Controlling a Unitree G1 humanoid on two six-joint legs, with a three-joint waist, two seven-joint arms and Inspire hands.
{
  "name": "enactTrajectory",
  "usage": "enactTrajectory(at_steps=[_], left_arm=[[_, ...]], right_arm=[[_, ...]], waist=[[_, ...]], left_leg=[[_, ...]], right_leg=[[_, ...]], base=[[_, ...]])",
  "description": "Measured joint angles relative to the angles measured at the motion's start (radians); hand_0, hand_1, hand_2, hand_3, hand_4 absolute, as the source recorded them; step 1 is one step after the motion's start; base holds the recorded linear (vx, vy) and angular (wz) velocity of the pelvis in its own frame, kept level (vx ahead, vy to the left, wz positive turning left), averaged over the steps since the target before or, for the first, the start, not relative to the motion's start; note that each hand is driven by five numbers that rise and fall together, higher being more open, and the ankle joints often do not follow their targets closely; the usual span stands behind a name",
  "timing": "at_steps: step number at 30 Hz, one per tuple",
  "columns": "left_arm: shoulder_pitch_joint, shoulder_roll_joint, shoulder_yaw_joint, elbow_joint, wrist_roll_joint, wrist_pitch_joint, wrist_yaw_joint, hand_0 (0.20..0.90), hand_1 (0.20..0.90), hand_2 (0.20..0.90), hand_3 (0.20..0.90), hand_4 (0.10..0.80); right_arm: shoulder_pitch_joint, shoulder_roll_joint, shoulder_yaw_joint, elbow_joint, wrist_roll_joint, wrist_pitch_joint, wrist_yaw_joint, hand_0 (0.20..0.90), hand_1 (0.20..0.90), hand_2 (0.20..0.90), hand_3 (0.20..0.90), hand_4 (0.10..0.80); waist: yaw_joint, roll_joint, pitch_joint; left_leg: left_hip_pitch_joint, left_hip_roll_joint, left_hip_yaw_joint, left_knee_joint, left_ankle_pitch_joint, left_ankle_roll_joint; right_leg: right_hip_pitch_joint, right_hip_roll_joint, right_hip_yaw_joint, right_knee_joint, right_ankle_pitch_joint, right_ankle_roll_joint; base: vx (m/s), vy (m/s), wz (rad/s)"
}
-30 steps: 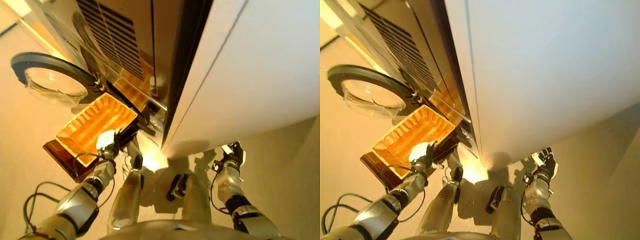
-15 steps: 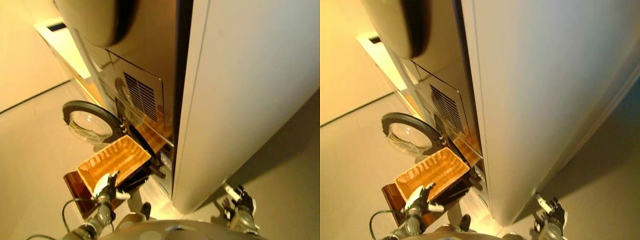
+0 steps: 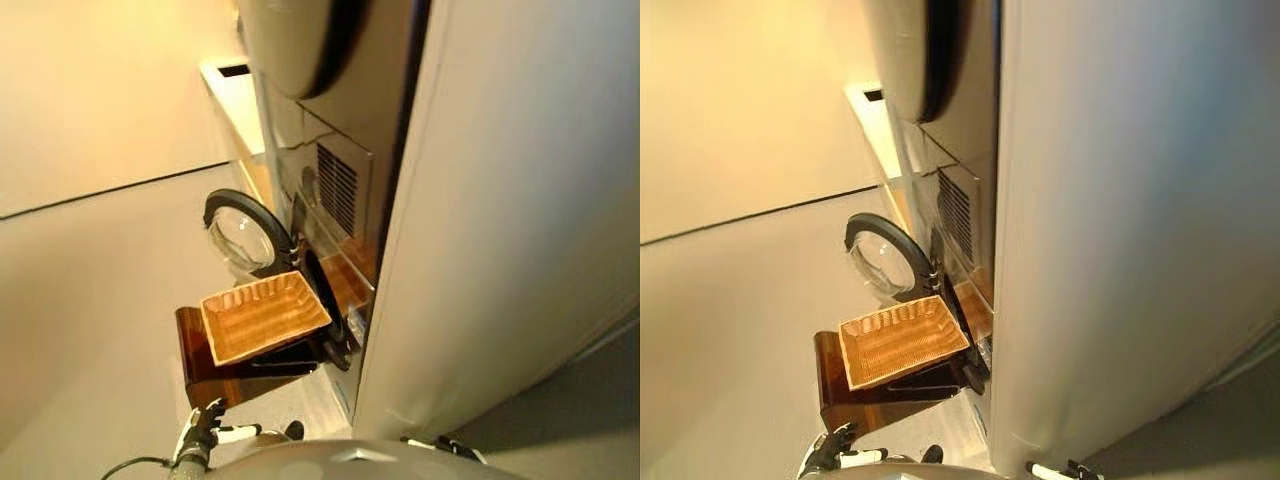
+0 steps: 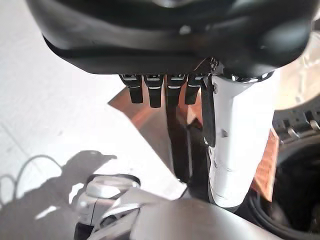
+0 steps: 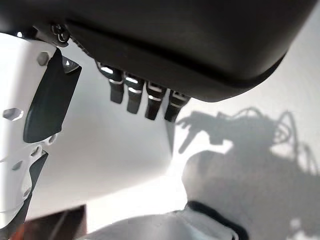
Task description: Pick up the clothes and place them into the washing machine
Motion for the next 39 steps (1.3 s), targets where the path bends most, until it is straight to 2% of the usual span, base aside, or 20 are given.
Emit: enactTrajectory(at_steps=[1,2,3,4,6,11,12,13,16,19,20,22,26,29,32,33,34,36,37,39], left_arm=[[0.008,-0.001,0.001,0.004,-0.007,-0.004,0.001,0.900,0.900,0.900,0.900,0.800],[0.005,-0.006,0.048,-0.004,-0.041,-0.002,0.000,0.900,0.900,0.900,0.900,0.800],[-0.002,-0.001,0.069,-0.004,-0.049,0.004,-0.001,0.900,0.900,0.900,0.900,0.800],[-0.003,0.009,0.071,0.004,-0.069,0.007,-0.009,0.900,0.900,0.900,0.900,0.800],[-0.017,0.020,0.087,0.013,-0.106,0.012,-0.028,0.900,0.900,0.900,0.900,0.800],[-0.019,0.017,0.113,0.039,-0.224,0.051,-0.125,0.900,0.900,0.900,0.900,0.800],[-0.027,0.016,0.109,0.043,-0.243,0.059,-0.141,0.900,0.900,0.900,0.900,0.800],[-0.026,0.015,0.114,0.047,-0.262,0.064,-0.157,0.900,0.900,0.900,0.900,0.800],[-0.027,0.019,0.074,0.041,-0.261,0.079,-0.193,0.900,0.900,0.900,0.900,0.800],[-0.031,0.013,0.032,0.027,-0.240,0.080,-0.204,0.900,0.900,0.900,0.900,0.800],[-0.044,0.002,0.001,0.026,-0.190,0.079,-0.191,0.900,0.900,0.900,0.900,0.800],[-0.056,0.035,-0.042,0.029,-0.159,0.081,-0.205,0.900,0.900,0.900,0.900,0.800],[-0.058,0.039,-0.049,0.050,-0.157,0.096,-0.226,0.900,0.900,0.900,0.900,0.800],[-0.071,0.048,-0.041,0.054,-0.161,0.101,-0.243,0.900,0.900,0.900,0.900,0.800],[-0.080,0.046,-0.019,0.071,-0.165,0.103,-0.243,0.900,0.900,0.900,0.900,0.800],[-0.089,0.039,0.002,0.093,-0.164,0.105,-0.248,0.900,0.900,0.900,0.900,0.800],[-0.095,0.028,0.011,0.113,-0.160,0.108,-0.248,0.900,0.900,0.900,0.900,0.800],[-0.098,0.028,0.010,0.121,-0.151,0.120,-0.259,0.900,0.900,0.900,0.900,0.800],[-0.101,0.027,0.012,0.125,-0.144,0.131,-0.261,0.900,0.900,0.900,0.900,0.800],[-0.098,0.012,0.010,0.132,-0.143,0.138,-0.259,0.900,0.900,0.900,0.900,0.800]], right_arm=[[-0.002,0.002,0.002,-0.001,-0.001,0.000,0.001,0.900,0.900,0.900,0.900,0.800],[-0.005,0.002,0.003,-0.012,-0.001,-0.001,0.002,0.900,0.900,0.900,0.900,0.800],[-0.007,0.004,-0.002,-0.018,0.000,-0.001,0.000,0.900,0.900,0.900,0.900,0.800],[-0.002,0.003,-0.001,-0.020,0.000,-0.002,0.002,0.900,0.900,0.900,0.900,0.800],[-0.015,0.002,-0.005,-0.017,0.000,-0.001,0.001,0.900,0.900,0.900,0.900,0.800],[-0.037,-0.014,-0.050,0.040,-0.008,0.024,0.043,0.900,0.900,0.900,0.900,0.800],[-0.025,-0.028,-0.073,0.042,-0.011,0.025,0.052,0.900,0.900,0.900,0.900,0.800],[-0.031,-0.042,-0.083,0.042,-0.019,0.025,0.059,0.900,0.900,0.900,0.900,0.800],[-0.019,-0.064,-0.083,0.051,-0.021,0.044,0.072,0.900,0.900,0.900,0.900,0.800],[-0.014,-0.068,-0.081,0.037,-0.032,0.048,0.071,0.900,0.900,0.900,0.900,0.800],[-0.014,-0.068,-0.082,0.029,-0.032,0.045,0.071,0.900,0.900,0.900,0.900,0.800],[-0.010,-0.039,-0.098,0.026,-0.028,0.045,0.073,0.900,0.900,0.900,0.900,0.800],[-0.018,-0.040,-0.104,0.020,-0.033,0.052,0.085,0.900,0.900,0.900,0.900,0.800],[-0.037,-0.044,-0.102,0.017,-0.042,0.067,0.090,0.900,0.900,0.900,0.900,0.800],[-0.041,-0.038,-0.100,0.008,-0.055,0.068,0.089,0.900,0.900,0.900,0.900,0.800],[-0.038,-0.029,-0.101,0.003,-0.054,0.072,0.090,0.900,0.900,0.900,0.900,0.800],[-0.040,-0.026,-0.096,0.003,-0.056,0.077,0.091,0.900,0.900,0.900,0.900,0.800],[-0.053,-0.027,-0.056,0.005,-0.073,0.088,0.090,0.900,0.900,0.900,0.900,0.800],[-0.060,-0.030,-0.030,0.012,-0.099,0.090,0.091,0.900,0.900,0.900,0.900,0.800],[-0.060,-0.041,-0.025,0.016,-0.122,0.091,0.090,0.900,0.900,0.900,0.900,0.800]], waist=[[0.009,0.003,0.004],[0.007,-0.013,0.015],[0.002,-0.035,0.029],[-0.001,-0.060,0.028],[-0.002,-0.089,0.035],[-0.050,-0.109,0.050],[-0.070,-0.103,0.052],[-0.082,-0.090,0.049],[-0.117,-0.068,0.051],[-0.138,-0.036,0.034],[-0.138,-0.006,0.021],[-0.140,-0.030,0.024],[-0.162,-0.054,0.006],[-0.160,-0.075,0.015],[-0.162,-0.076,0.025],[-0.162,-0.072,0.025],[-0.158,-0.059,0.015],[-0.150,-0.062,0.013],[-0.137,-0.069,0.006],[-0.132,-0.044,-0.004]], left_leg=[[-0.002,0.002,0.021,-0.014,-0.001,0.010],[-0.022,0.039,0.152,-0.030,-0.060,0.059],[-0.025,0.055,0.231,-0.019,-0.117,0.067],[-0.044,0.055,0.272,0.021,-0.115,0.051],[-0.051,0.058,0.316,0.115,-0.105,0.033],[0.088,0.094,0.330,0.208,-0.133,-0.014],[0.124,0.125,0.337,0.219,-0.148,-0.037],[0.150,0.155,0.380,0.201,-0.152,-0.038],[0.249,0.205,0.392,0.098,-0.176,-0.050],[0.264,0.201,0.401,-0.017,-0.212,-0.009],[0.266,0.202,0.418,-0.070,-0.264,0.010],[0.291,0.130,0.441,-0.117,-0.229,0.039],[0.315,0.030,0.471,-0.147,-0.217,0.111],[0.324,-0.017,0.527,-0.129,-0.226,0.138],[0.329,-0.020,0.566,-0.113,-0.238,0.155],[0.330,-0.002,0.578,-0.117,-0.241,0.157],[0.328,0.021,0.590,-0.133,-0.232,0.149],[0.324,0.029,0.600,-0.148,-0.220,0.142],[0.323,0.032,0.605,-0.152,-0.216,0.132],[0.309,0.051,0.604,-0.144,-0.214,0.121]], right_leg=[[-0.004,0.008,-0.001,0.002,0.006,-0.002],[-0.002,-0.005,-0.044,-0.012,0.019,-0.010],[0.001,-0.029,-0.067,-0.033,0.033,-0.015],[-0.004,-0.064,-0.112,-0.054,0.049,-0.017],[0.014,-0.088,-0.130,-0.137,0.092,-0.011],[0.077,-0.141,-0.223,-0.328,0.223,0.029],[0.069,-0.153,-0.261,-0.345,0.252,0.034],[0.071,-0.145,-0.248,-0.357,0.240,0.045],[0.053,-0.163,-0.243,-0.342,0.253,0.075],[-0.013,-0.178,-0.188,-0.294,0.264,0.116],[-0.061,-0.184,-0.178,-0.256,0.265,0.139],[-0.087,-0.254,-0.136,-0.219,0.270,0.176],[-0.081,-0.352,-0.105,-0.241,0.310,0.246],[-0.090,-0.380,-0.077,-0.247,0.382,0.270],[-0.093,-0.370,-0.083,-0.257,0.427,0.267],[-0.098,-0.349,-0.073,-0.217,0.379,0.265],[-0.098,-0.302,-0.060,-0.164,0.324,0.257],[-0.084,-0.275,-0.050,-0.144,0.254,0.239],[-0.053,-0.260,-0.041,-0.220,0.240,0.225],[-0.034,-0.235,-0.043,-0.283,0.274,0.219]], base=[[-0.449,-0.102,0.75],[-0.478,-0.054,0.70],[-0.449,-0.014,0.90],[-0.270,0.013,0.63],[-0.239,0.034,0.57],[-0.175,0.087,0.63],[-0.224,0.186,0.93],[-0.110,0.110,0.80],[-0.148,0.222,0.67],[-0.106,0.218,0.46],[-0.123,0.345,0.23],[-0.181,0.479,0.10],[-0.141,0.269,-0.17],[-0.131,0.186,-0.46],[-0.105,0.100,-0.41],[-0.038,-0.019,-0.32],[-0.013,-0.049,-0.23],[0.018,-0.073,-0.27],[0.054,-0.067,-0.32],[0.098,-0.056,-0.13]])
